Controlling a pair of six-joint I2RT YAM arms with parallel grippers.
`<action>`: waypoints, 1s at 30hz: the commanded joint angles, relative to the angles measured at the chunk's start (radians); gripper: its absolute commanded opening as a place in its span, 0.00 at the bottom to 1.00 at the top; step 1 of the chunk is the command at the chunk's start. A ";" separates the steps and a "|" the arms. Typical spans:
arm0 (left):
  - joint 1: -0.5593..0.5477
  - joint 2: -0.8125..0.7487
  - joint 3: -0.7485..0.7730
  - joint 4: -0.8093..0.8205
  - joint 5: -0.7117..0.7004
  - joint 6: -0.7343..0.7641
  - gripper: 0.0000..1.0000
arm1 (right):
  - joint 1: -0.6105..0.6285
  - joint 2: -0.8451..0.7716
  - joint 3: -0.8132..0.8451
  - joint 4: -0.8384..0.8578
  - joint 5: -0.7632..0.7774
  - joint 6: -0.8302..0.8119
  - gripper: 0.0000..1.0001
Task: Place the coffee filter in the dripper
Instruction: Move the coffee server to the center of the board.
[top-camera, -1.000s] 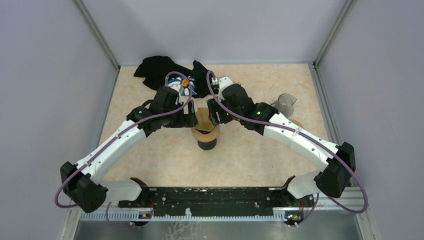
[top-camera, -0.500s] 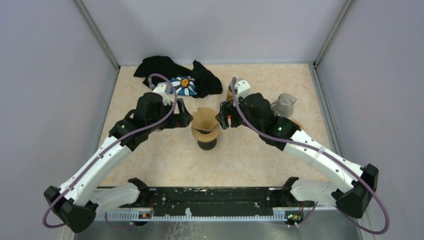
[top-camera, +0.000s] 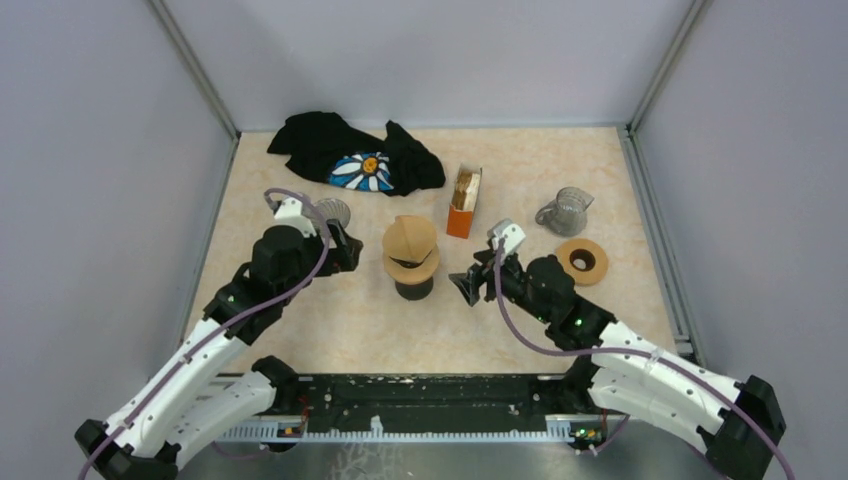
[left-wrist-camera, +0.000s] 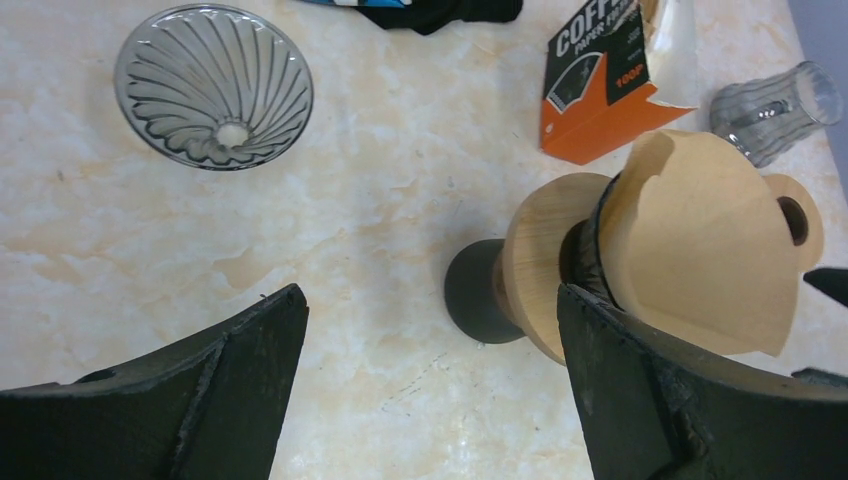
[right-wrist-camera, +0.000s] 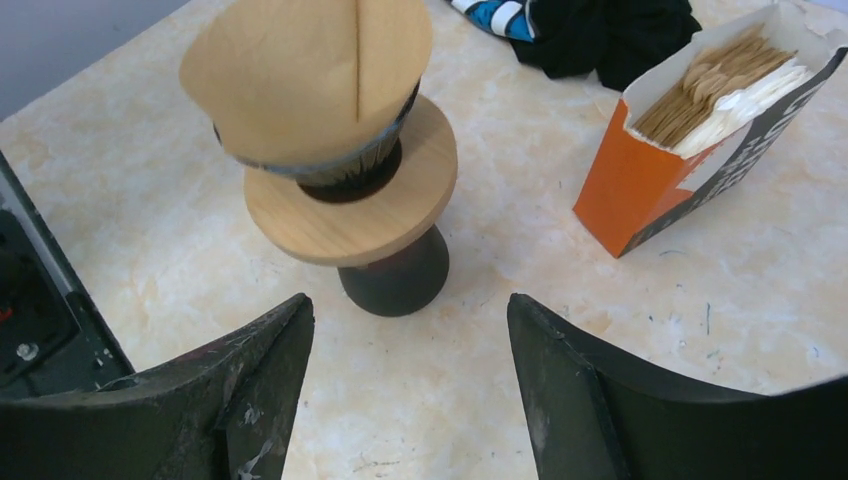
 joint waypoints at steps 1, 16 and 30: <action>0.004 -0.042 -0.028 0.051 -0.111 0.005 0.99 | -0.003 -0.087 -0.175 0.370 -0.087 -0.076 0.72; 0.085 0.024 0.076 0.117 -0.249 0.221 0.99 | 0.029 0.330 -0.389 1.089 -0.183 -0.117 0.70; 0.190 -0.060 -0.022 0.193 -0.198 0.285 0.99 | 0.115 0.867 -0.340 1.677 -0.069 -0.154 0.65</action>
